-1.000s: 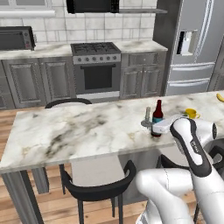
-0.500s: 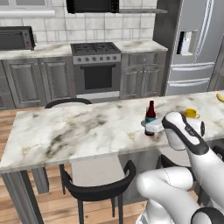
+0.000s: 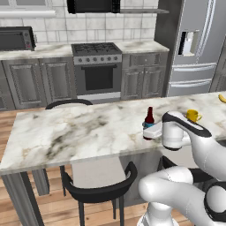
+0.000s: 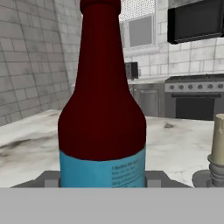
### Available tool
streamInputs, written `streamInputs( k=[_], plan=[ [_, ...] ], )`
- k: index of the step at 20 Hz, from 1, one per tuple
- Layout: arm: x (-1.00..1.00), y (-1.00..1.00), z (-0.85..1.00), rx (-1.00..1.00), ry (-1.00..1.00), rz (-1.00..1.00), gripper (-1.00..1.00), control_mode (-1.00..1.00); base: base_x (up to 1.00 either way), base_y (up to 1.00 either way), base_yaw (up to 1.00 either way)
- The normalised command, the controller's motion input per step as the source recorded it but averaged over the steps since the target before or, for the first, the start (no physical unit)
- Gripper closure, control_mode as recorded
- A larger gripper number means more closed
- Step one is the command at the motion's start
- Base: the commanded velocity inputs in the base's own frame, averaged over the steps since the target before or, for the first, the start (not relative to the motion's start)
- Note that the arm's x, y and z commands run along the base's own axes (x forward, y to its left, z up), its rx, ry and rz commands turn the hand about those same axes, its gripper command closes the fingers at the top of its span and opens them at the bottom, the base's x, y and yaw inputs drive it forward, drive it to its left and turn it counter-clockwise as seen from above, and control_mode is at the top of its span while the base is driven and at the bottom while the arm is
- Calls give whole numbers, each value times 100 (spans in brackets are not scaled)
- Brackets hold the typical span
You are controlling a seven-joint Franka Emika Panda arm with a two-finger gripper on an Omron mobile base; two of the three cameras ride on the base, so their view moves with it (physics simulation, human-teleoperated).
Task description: Open the cabinet directly in front. Then move the beer and the mug to the dining counter with the candle on it.
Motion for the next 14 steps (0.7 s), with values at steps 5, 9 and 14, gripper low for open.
streamInputs(
  k=[5, 9, 14],
  plan=[
    [15, 1, -35, 0, -9, -4, 100, -100, 0, 0, 0],
    [10, 9, -16, 0, -3, 0, 100, -100, 0, 0, 0],
    [24, 10, -20, -1, 0, 0, 100, -100, 0, 0, 0]
  ],
)
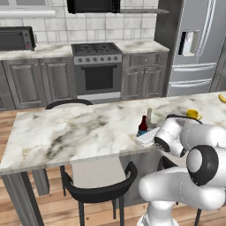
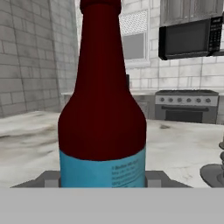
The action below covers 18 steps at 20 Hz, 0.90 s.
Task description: Open the cabinet directly in front. Then move the beer and the mug to the dining counter with the candle on it.
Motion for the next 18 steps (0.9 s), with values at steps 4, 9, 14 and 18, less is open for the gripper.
streamInputs(
  k=[4, 9, 14, 18],
  plan=[
    [36, 9, -10, 0, 0, 0, 100, -100, 0, 0, 0],
    [43, 5, -4, 0, 0, 0, 100, -100, 0, 0, 0],
    [44, 10, -6, 0, -1, 0, 100, -100, 0, 0, 0],
    [25, 5, -8, 0, -6, 0, 100, -100, 0, 0, 0]
  ],
)
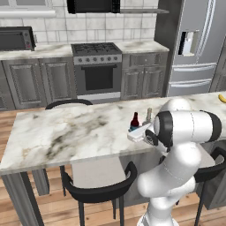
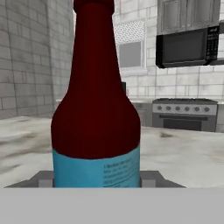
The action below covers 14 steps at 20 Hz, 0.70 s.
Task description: Open the cabinet directly in front. Then move the beer and the mug to the dining counter with the candle on it.
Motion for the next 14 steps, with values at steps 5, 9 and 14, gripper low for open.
streamInputs(
  k=[5, 9, 14],
  plan=[
    [10, 0, -6, 0, -7, 0, -100, -100, 0, 0, 0],
    [0, 0, 0, 0, -1, 0, -100, -100, 0, 0, 0],
    [0, 0, 42, 0, -1, -1, -100, -100, 0, 0, 0]
  ],
)
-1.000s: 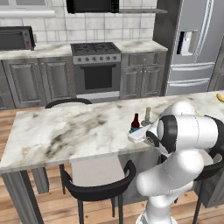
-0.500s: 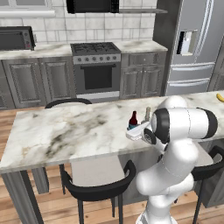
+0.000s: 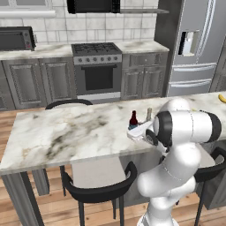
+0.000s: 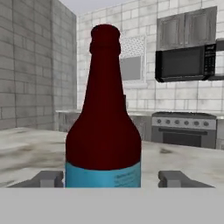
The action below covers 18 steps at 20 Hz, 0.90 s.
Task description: Open the cabinet directly in front. Then move the beer and the mug to the dining counter with the candle on it.
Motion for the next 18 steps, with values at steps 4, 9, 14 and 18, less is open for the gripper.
streamInputs(
  k=[4, 9, 14, 18],
  plan=[
    [0, 0, 100, 0, 0, -2, -100, -100, 0, 0, 0],
    [-3, -9, 100, 0, 0, -3, -100, -100, 0, 0, 0],
    [-53, -52, 100, 0, 1, -3, -100, -100, 0, 0, 0],
    [-100, -91, 100, 0, -2, 0, -100, -100, 0, 0, 0]
  ],
)
